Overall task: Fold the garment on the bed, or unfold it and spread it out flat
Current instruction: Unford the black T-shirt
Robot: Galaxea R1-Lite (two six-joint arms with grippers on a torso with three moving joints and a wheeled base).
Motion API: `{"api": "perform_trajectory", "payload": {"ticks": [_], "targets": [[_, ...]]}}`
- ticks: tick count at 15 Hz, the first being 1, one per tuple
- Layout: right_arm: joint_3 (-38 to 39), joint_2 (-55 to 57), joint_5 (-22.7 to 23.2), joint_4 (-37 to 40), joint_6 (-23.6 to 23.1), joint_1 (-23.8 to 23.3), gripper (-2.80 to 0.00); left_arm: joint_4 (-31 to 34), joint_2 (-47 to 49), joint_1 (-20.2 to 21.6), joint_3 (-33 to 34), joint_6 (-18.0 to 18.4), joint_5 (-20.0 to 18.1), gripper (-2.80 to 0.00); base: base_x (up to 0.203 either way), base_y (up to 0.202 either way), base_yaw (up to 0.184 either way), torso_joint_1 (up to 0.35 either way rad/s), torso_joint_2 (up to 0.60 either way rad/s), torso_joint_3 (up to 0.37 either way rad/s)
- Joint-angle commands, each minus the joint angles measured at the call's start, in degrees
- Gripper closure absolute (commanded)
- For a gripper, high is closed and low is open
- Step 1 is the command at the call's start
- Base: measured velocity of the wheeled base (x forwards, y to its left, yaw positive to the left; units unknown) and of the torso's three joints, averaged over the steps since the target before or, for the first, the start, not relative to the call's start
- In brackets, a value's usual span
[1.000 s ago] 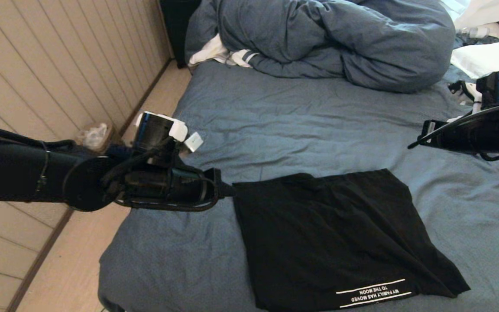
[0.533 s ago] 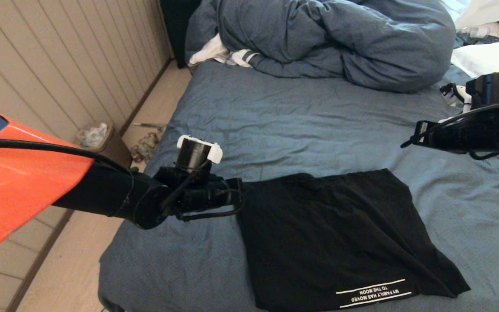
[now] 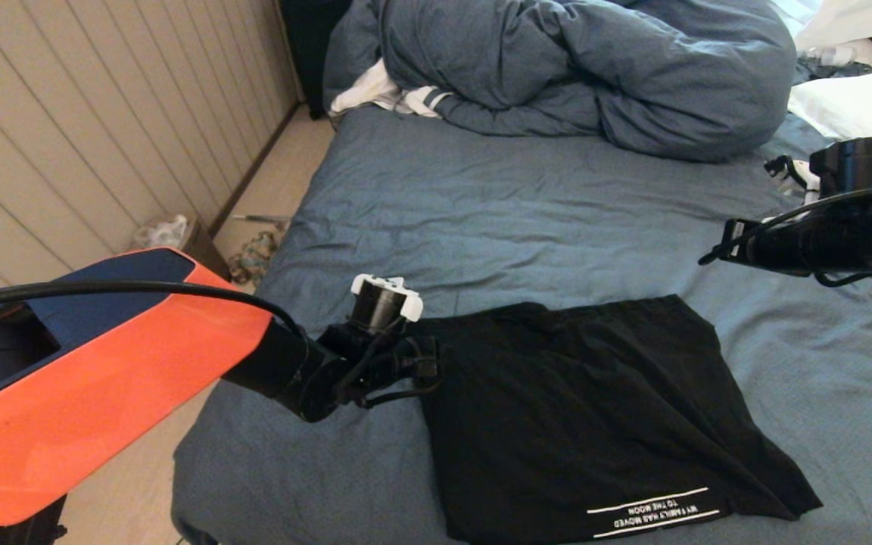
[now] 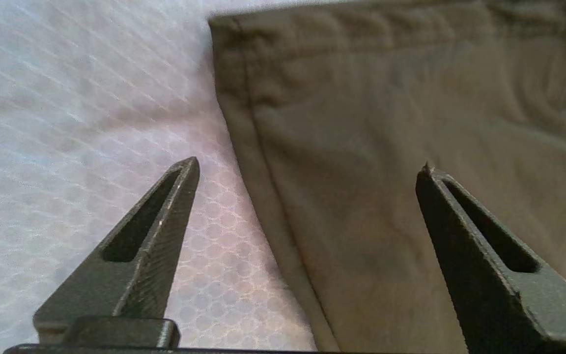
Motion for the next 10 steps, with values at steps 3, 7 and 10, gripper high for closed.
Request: {"api": "perform_trajectory", "payload": {"ticks": [3,7,10], "targets": [[0.07,0.81,0.08,-0.13,0.17,-1.11,0.00,-0.44,3.15,-0.87,-1.46,-0.15,0.32,-2.80,0.000,0.000,0.000,0.000,0.00,0.000],[0.34,0.90,1.05,-0.15,0.10,-2.08,0.00,-0.44,5.00,-2.38,-2.39,-0.23,0.26,0.00,0.000,0.000,0.000,0.000,0.00,0.000],[0.34,0.82,1.05,-0.15,0.08,-2.54,0.00,-0.46,4.51,-2.47,-2.67,-0.71,0.31,0.00,0.000,0.000,0.000,0.000,0.00,0.000]]}}
